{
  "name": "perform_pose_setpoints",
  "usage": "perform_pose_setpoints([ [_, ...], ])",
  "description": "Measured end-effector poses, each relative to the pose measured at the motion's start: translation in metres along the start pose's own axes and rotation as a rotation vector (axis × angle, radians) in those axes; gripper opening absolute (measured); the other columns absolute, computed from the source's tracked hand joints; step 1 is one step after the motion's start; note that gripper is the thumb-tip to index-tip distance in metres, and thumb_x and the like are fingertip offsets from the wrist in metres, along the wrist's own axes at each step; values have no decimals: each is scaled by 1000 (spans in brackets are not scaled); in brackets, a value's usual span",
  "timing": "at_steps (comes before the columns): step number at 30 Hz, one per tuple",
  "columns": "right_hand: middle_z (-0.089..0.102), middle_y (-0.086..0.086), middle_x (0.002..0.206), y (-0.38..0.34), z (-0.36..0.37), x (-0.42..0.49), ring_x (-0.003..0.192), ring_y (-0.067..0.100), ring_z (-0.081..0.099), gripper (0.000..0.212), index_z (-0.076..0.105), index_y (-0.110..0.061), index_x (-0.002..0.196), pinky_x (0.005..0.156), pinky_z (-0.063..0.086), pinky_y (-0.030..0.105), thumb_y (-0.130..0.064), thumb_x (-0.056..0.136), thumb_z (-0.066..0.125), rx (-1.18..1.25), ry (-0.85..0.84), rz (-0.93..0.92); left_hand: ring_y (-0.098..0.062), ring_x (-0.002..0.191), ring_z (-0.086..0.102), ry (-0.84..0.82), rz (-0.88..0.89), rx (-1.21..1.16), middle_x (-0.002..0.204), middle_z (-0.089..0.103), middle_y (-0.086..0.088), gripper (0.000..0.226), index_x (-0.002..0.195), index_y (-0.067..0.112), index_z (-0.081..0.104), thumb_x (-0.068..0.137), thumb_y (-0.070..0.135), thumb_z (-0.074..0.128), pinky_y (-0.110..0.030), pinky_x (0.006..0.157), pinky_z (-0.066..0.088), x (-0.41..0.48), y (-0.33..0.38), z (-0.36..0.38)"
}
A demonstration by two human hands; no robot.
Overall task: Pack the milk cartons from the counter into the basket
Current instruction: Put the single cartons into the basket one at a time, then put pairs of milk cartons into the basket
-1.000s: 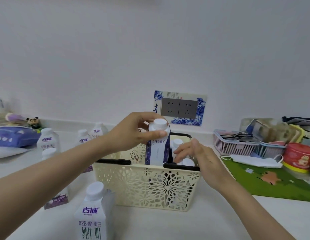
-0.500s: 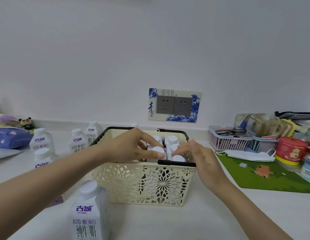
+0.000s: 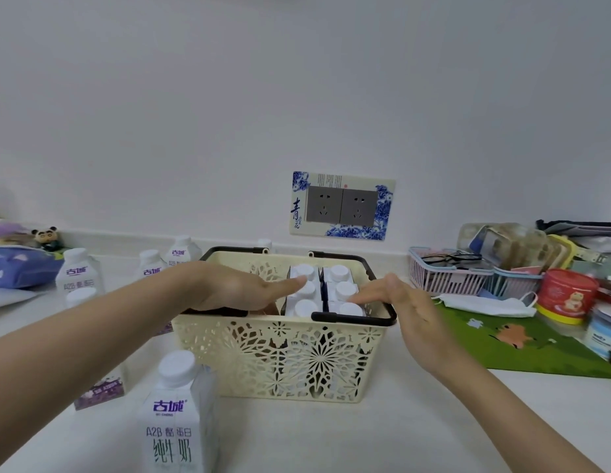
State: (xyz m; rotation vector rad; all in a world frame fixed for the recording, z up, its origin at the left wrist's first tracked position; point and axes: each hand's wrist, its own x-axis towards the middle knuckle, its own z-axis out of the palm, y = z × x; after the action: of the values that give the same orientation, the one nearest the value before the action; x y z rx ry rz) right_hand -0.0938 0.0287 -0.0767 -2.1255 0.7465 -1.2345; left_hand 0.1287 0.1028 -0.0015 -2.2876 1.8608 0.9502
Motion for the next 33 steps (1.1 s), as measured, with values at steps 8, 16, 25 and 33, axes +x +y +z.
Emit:
perform_pose_setpoints([
  [8,64,1,85,7,12,-4,93,14,55,62,69,-13,82,82,44,26,-67,85,38,-65,-4,-71,-23,149,8,-74,1,50,161,15,-4,92,150,13,24,82,75,26,-42,119,6,17,11,-4],
  [16,65,5,94,-4,15,-4,104,14,52,33,76,-32,81,88,38,19,-54,75,51,43,-46,71,-25,149,8,1,6,116,161,15,-7,94,149,8,25,83,75,21,-44,119,6,21,8,1],
  [25,66,-2,97,-15,10,-6,106,13,53,21,76,-30,84,87,38,17,-30,92,56,-36,-84,76,-27,147,19,132,72,203,159,24,-11,75,150,14,25,94,61,7,-41,117,11,1,16,10],
  [33,65,-16,103,-81,33,-21,107,-2,56,13,73,-26,94,89,35,3,-25,89,61,-39,-133,-136,-9,117,56,508,421,-103,124,64,8,79,129,20,56,78,69,21,-20,95,42,-69,-40,7],
])
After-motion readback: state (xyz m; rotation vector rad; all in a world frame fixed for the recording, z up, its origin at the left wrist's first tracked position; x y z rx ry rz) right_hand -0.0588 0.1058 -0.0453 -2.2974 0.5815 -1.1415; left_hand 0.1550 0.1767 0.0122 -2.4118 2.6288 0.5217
